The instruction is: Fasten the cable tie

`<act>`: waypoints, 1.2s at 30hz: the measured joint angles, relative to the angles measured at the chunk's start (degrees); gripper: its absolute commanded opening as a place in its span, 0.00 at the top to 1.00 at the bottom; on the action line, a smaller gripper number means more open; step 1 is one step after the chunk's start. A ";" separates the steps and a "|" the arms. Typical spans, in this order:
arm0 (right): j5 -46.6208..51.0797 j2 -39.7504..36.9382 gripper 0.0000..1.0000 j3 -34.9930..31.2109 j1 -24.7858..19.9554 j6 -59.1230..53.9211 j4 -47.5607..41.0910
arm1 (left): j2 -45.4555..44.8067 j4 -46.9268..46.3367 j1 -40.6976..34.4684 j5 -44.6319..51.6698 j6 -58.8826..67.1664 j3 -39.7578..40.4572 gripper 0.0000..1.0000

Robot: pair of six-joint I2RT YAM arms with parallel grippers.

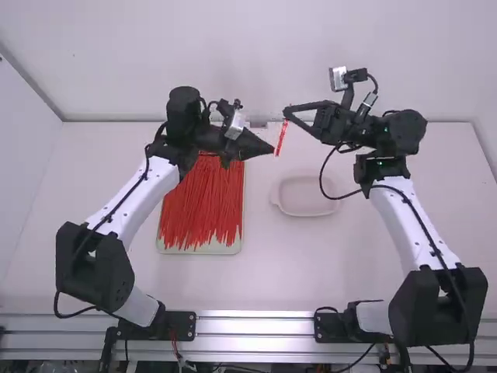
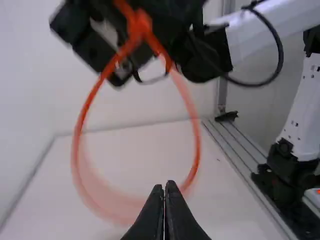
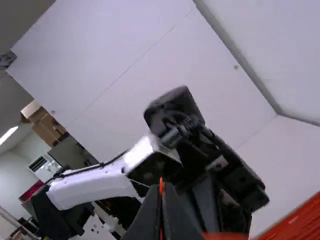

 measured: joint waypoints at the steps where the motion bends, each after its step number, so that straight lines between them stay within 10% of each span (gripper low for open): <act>1: 0.00 0.00 1.00 0.00 -0.48 0.79 0.37 | 0.00 -0.48 0.00 0.13 0.00 -1.62 0.98; 16: -0.42 0.00 1.00 0.00 1.22 2.29 -0.17 | 0.00 21.42 2.93 3.89 -13.09 -5.92 0.98; 18: -0.90 0.00 1.00 0.00 1.22 2.56 -0.24 | 0.00 27.54 4.72 4.85 -17.33 -5.92 0.84; 19: -1.33 0.00 1.00 0.00 1.16 2.78 -0.24 | -0.02 31.06 5.60 5.11 -19.63 -5.92 0.57; 26: -2.19 0.00 1.00 0.00 2.49 3.15 -0.24 | -0.02 51.82 6.73 5.90 -34.23 -5.92 0.47; 36: -2.23 0.00 1.00 0.00 5.33 3.04 -0.44 | 0.00 57.77 3.02 2.89 -42.51 -5.92 0.55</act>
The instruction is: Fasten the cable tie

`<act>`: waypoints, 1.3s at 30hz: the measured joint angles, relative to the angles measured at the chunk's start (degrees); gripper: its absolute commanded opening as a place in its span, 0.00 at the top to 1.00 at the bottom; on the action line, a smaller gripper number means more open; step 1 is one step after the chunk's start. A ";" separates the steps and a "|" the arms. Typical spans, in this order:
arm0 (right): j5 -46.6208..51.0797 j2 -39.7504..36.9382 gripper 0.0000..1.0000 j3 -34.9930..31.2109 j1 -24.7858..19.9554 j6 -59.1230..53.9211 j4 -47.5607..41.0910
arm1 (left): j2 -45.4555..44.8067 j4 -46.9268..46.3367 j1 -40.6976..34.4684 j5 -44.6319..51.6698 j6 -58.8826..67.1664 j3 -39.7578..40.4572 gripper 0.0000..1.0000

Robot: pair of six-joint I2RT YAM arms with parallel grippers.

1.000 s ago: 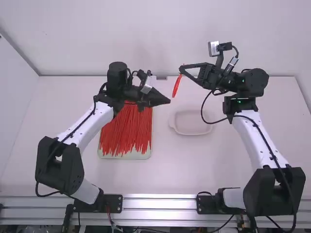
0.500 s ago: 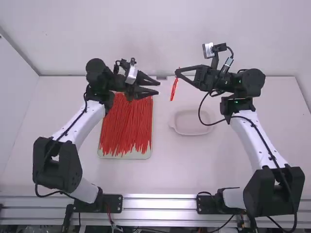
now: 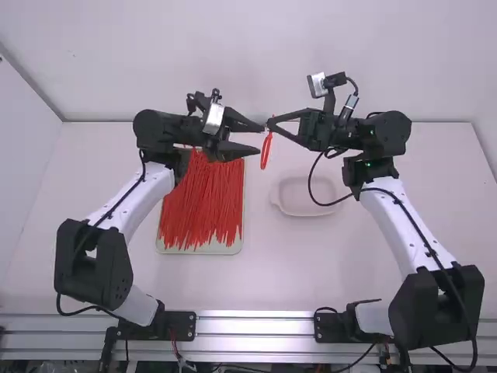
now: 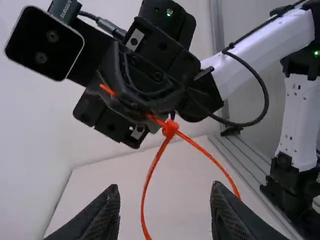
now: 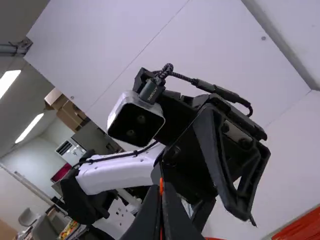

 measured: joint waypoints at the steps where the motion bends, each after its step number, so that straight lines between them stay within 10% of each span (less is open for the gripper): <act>1: 0.00 0.00 1.00 0.00 0.02 -0.02 -0.02 | 0.00 0.07 -0.24 -0.28 -0.26 0.00 0.55; 15: 0.09 0.00 1.00 0.00 2.38 -0.22 -0.04 | 0.00 0.44 -1.05 -2.64 -1.16 0.00 0.76; 19: 0.61 0.00 1.00 -0.02 2.23 -0.35 -0.02 | 0.00 0.44 -1.27 -2.38 -1.31 0.00 0.98; 39: -0.26 0.07 1.00 -0.04 0.07 -0.31 -0.61 | -0.20 -12.35 -3.78 -3.65 5.60 0.02 0.98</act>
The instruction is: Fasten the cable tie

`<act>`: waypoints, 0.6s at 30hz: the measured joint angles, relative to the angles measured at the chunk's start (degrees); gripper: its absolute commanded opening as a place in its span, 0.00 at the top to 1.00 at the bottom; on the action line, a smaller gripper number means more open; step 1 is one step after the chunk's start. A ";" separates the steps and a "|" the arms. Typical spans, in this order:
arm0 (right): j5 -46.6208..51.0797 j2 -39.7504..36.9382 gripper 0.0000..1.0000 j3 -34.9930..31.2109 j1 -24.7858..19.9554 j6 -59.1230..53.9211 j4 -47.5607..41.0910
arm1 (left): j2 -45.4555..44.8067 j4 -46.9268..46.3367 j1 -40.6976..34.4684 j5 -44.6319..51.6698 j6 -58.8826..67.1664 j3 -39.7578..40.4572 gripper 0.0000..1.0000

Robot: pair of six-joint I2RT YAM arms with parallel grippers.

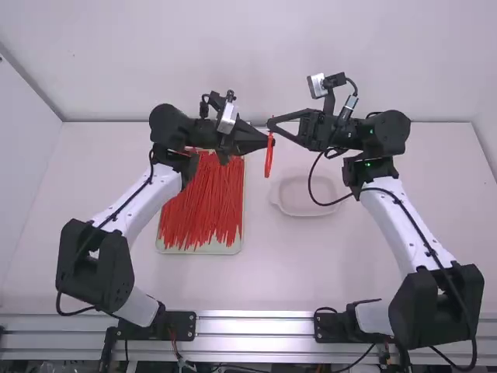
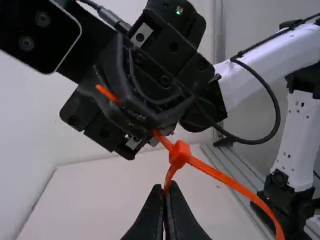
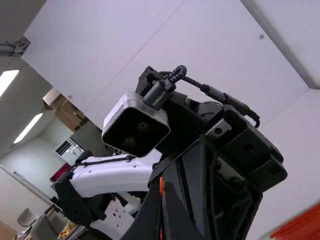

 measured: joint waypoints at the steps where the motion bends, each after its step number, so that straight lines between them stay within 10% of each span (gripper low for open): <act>1: -0.07 0.00 1.00 -0.02 0.00 0.11 0.00 | -0.13 -1.33 -0.04 -0.07 0.81 0.00 0.98; 18: -0.63 0.42 1.00 -0.13 -2.62 1.09 0.02 | -1.90 -22.18 -0.15 0.13 16.15 -3.15 0.98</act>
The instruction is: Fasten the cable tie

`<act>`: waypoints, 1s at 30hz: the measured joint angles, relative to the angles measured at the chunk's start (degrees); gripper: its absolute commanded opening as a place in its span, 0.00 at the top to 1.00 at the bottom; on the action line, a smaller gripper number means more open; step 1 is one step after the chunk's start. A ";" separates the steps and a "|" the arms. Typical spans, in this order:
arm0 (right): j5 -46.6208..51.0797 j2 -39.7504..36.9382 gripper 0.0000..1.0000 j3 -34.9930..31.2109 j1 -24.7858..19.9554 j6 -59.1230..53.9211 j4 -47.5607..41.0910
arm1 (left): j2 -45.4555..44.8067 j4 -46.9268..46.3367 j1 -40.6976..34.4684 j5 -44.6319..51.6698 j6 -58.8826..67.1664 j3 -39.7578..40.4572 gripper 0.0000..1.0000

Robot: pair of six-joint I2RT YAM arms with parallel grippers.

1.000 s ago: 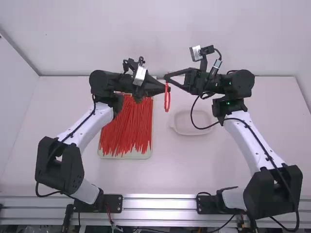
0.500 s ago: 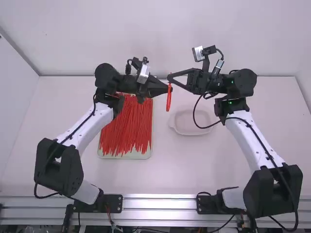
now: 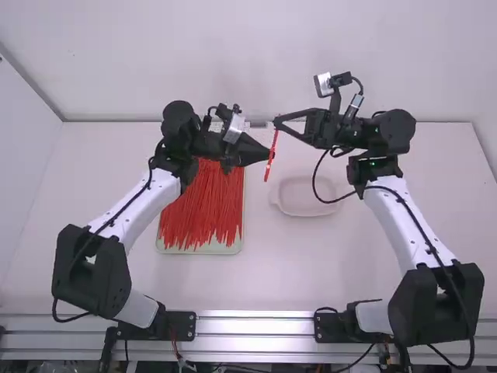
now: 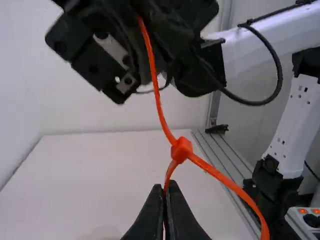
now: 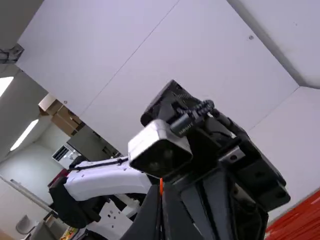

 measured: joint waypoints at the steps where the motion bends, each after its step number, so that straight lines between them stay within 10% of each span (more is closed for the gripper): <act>1: -0.07 0.00 1.00 0.00 -0.35 0.04 0.00 | 0.00 -0.02 0.00 0.00 0.17 -0.98 0.98; 30: -2.29 0.00 1.00 2.27 -4.85 0.24 -0.07 | 0.02 1.11 0.00 3.93 0.52 -11.98 0.98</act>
